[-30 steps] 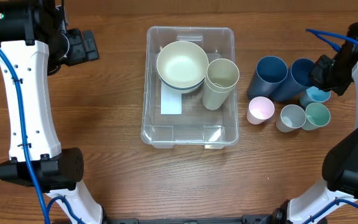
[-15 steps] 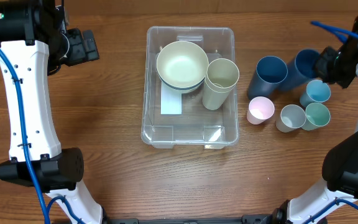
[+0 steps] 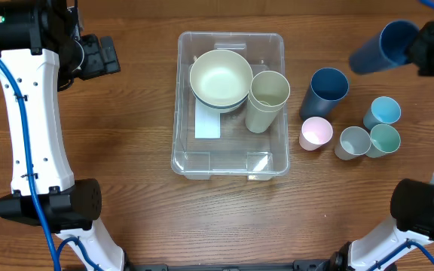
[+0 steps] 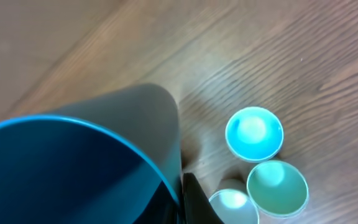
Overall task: Pack container
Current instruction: 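Carry the dark blue cup into the bin's left side and release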
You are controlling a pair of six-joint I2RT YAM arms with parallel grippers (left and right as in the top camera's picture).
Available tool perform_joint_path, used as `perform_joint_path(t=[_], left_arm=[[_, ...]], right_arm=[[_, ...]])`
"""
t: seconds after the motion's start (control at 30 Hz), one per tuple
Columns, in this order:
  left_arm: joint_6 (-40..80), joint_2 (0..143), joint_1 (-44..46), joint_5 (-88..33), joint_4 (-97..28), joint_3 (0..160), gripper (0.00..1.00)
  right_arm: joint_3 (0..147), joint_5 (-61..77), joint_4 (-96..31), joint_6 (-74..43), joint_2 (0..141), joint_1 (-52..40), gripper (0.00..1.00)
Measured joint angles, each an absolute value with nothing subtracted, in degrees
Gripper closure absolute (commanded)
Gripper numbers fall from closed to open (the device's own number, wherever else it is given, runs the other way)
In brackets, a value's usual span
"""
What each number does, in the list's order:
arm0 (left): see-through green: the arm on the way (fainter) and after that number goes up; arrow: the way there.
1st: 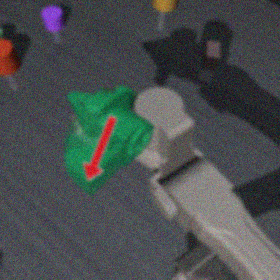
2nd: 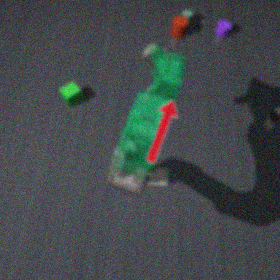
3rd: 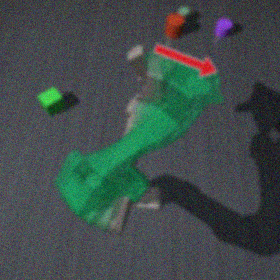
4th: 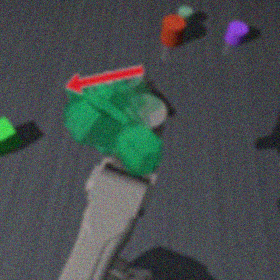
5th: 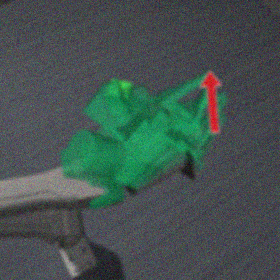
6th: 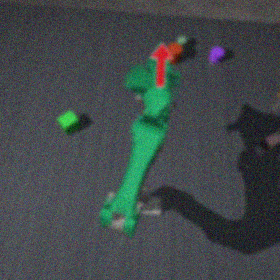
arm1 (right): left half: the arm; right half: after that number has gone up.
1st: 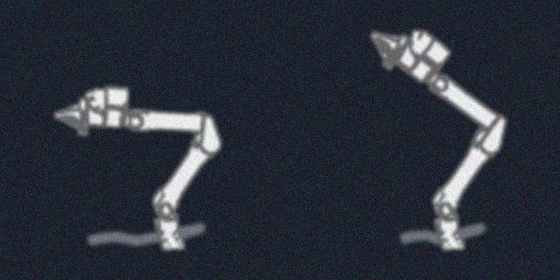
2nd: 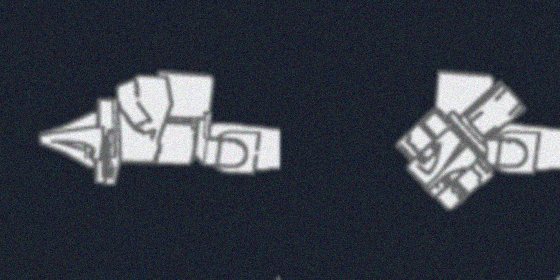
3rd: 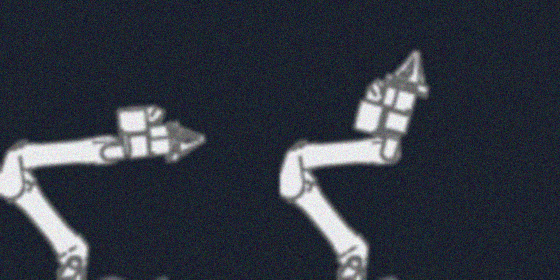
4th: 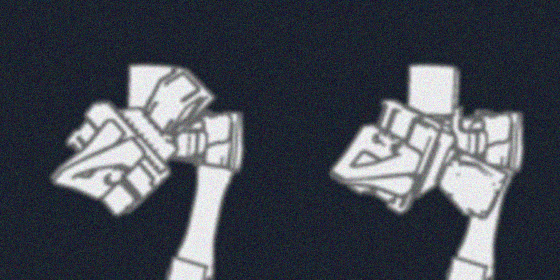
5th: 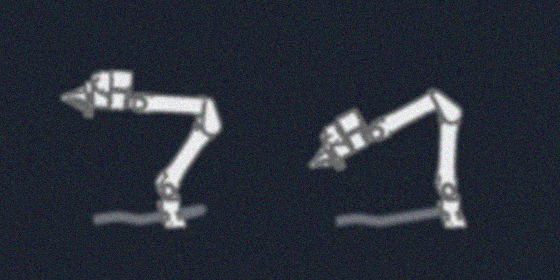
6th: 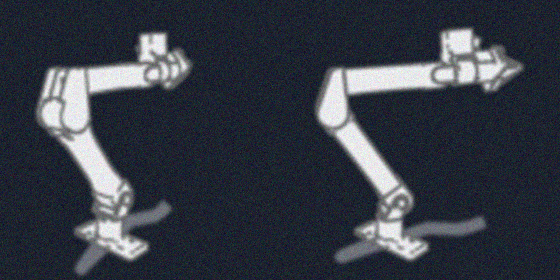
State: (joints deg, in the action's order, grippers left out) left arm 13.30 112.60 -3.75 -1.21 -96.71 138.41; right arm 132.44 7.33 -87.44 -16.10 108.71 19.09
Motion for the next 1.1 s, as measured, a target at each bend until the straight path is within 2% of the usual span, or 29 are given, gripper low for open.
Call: perform_joint_path(t=[0.2,0.3,0.77,1.1], left_arm=[[13.3,112.6,-3.75,-1.21,-96.68,138.41,0.0],[13.3,112.6,-3.75,-1.21,-96.68,138.41,0.0],[13.3,112.6,-3.75,-1.21,-96.68,138.41,0.0],[13.3,112.6,-3.75,-1.21,-96.68,138.41,0.0]], right_arm=[[146.63,10.61,-96.73,-15.86,108.68,17.72,0.96],[149.36,11.88,-97.1,-15.38,108.01,14.59,0.96],[149.69,13.26,-97.21,-11.29,106.65,-14.09,0.96],[144.62,9.13,-96.92,-10.52,106.48,-27.79,0.96]])
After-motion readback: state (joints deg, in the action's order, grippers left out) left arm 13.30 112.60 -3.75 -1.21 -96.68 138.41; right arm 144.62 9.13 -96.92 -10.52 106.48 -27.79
